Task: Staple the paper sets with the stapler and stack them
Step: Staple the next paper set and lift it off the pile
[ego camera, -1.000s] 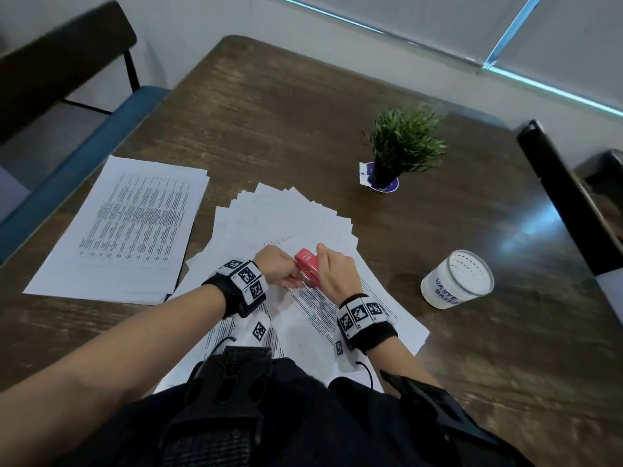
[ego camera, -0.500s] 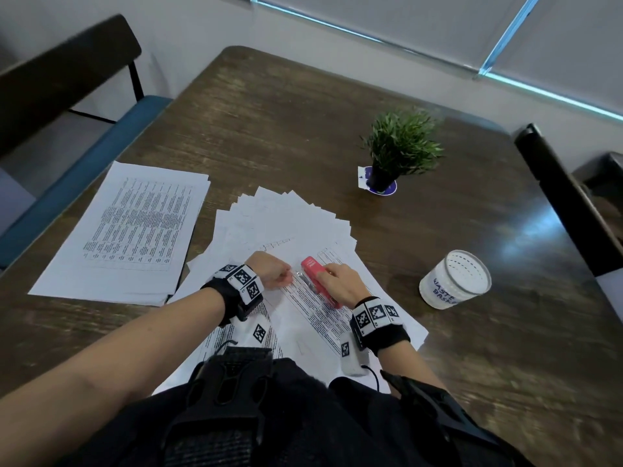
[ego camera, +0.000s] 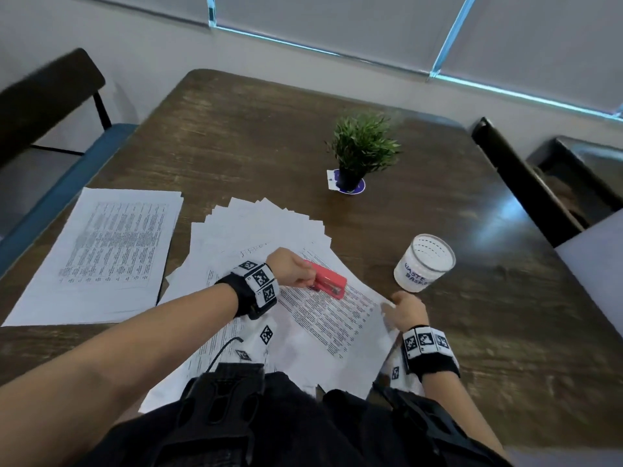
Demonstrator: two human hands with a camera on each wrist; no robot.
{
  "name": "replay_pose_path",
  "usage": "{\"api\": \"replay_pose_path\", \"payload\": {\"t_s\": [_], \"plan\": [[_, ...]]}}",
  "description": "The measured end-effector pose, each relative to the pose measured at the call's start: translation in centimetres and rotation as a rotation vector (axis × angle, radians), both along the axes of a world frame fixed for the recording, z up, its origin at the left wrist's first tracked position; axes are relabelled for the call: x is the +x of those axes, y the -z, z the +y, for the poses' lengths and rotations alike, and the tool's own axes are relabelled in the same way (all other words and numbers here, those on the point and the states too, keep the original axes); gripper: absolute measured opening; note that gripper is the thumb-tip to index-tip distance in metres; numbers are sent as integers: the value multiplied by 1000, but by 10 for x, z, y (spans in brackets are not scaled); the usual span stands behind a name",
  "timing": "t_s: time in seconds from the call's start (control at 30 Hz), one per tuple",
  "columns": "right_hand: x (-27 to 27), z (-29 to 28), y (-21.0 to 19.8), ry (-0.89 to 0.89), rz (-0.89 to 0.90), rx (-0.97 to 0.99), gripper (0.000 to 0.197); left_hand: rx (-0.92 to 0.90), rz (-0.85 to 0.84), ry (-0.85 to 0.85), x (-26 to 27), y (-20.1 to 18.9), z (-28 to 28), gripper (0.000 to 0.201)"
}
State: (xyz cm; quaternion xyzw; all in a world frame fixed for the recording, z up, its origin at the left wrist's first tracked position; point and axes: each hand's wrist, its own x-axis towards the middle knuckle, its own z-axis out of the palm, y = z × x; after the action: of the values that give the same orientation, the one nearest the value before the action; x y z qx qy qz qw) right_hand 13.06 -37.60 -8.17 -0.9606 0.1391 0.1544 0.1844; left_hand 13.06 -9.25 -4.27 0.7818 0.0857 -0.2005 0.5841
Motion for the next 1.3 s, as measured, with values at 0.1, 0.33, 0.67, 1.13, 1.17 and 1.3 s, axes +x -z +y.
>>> {"api": "replay_pose_path", "payload": {"t_s": [0.1,0.33,0.67,1.13,1.17,1.3], "plan": [[-11,-16,9,4,85,-77,69,52,-47,117,9,-17,-33,9],[-20,-26,17,27,64,56,82,63,-184,249,45,-61,-130,9],[-29,-31,19,33,38,89,81,157,-239,155,93,-69,-215,14],[-25,-29,13,-21,19,76,65,345,-385,196,99,-42,-187,11],[-24,-25,13,-57,-5,45,59,397,-358,239,94,-31,-176,10],[-16,0,9,-176,-68,-49,75,646,-103,554,72,6,-124,32]]}}
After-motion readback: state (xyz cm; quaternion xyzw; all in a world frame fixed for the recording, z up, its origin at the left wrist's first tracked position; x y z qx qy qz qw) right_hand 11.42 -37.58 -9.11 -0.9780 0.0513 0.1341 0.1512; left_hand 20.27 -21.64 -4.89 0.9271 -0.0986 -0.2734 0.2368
